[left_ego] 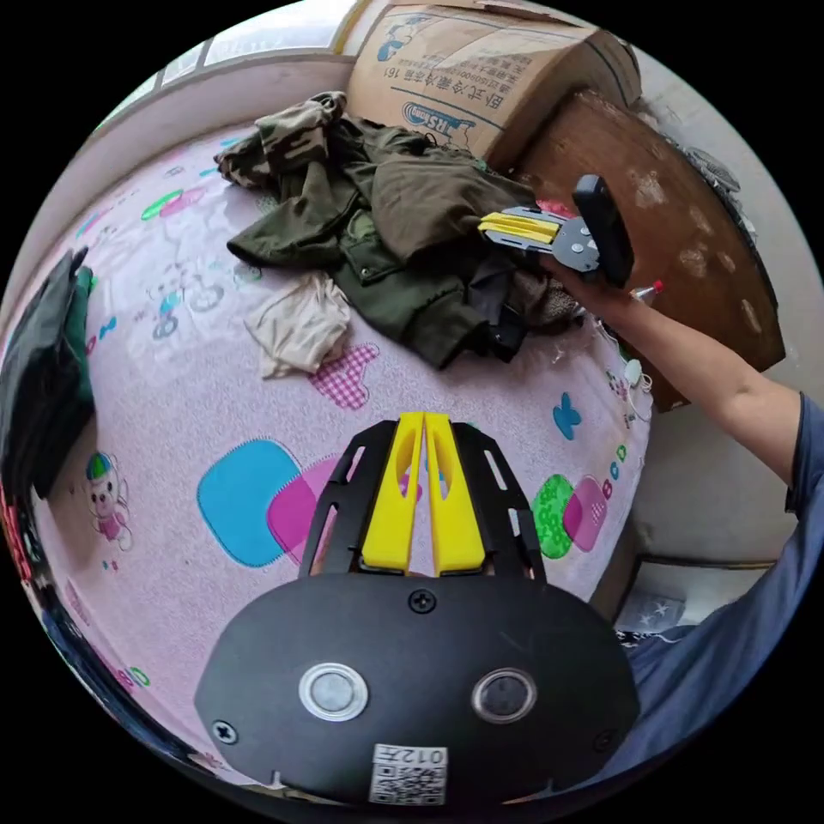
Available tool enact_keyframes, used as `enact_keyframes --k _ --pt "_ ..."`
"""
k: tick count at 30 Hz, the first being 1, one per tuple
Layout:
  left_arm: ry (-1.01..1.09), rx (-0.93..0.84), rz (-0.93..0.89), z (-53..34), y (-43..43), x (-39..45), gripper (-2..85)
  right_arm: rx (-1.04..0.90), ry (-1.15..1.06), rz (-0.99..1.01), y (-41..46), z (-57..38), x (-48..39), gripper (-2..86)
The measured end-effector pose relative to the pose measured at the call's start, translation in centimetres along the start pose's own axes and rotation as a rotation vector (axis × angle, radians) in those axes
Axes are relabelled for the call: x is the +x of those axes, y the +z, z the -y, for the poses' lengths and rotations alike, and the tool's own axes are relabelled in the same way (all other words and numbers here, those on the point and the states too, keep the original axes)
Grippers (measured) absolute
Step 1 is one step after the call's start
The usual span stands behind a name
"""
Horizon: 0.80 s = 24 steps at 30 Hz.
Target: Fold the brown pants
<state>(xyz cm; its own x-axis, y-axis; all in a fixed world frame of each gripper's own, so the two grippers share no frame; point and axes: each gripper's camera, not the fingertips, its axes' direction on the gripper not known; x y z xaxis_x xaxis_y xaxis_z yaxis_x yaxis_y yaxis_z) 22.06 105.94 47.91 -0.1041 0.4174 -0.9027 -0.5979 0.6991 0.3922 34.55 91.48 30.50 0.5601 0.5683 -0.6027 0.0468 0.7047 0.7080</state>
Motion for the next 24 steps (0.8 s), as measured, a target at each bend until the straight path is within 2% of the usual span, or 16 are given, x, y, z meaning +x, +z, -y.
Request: enact_keyframes --k 3,7,10,13,18,24 --pt "0.103 0.061 0.117 3.7 2.0 2.5 4.6 0.06 0.112 0.093 -2.7 -0.9 3.7 2.2" --pt "0.183 0.057 0.33 9.3 6.8 6.6 11.8 0.09 0.142 0.148 -5.3 -1.8 7.5 1.9" --pt "0.214 0.043 0.456 11.7 10.0 9.0 13.3 0.122 0.188 0.219 -6.9 -2.4 10.5 1.8" --pt "0.219 0.053 0.569 12.6 11.7 10.6 11.2 0.164 0.241 0.278 -8.4 -3.3 13.2 1.7" --pt "0.235 0.043 0.604 12.0 11.6 11.2 1.8 0.229 0.324 0.402 -10.4 -5.6 15.6 1.8" --pt "0.258 0.109 0.499 8.0 6.2 11.6 -0.2 0.36 0.394 0.537 -15.6 -8.4 16.5 1.6"
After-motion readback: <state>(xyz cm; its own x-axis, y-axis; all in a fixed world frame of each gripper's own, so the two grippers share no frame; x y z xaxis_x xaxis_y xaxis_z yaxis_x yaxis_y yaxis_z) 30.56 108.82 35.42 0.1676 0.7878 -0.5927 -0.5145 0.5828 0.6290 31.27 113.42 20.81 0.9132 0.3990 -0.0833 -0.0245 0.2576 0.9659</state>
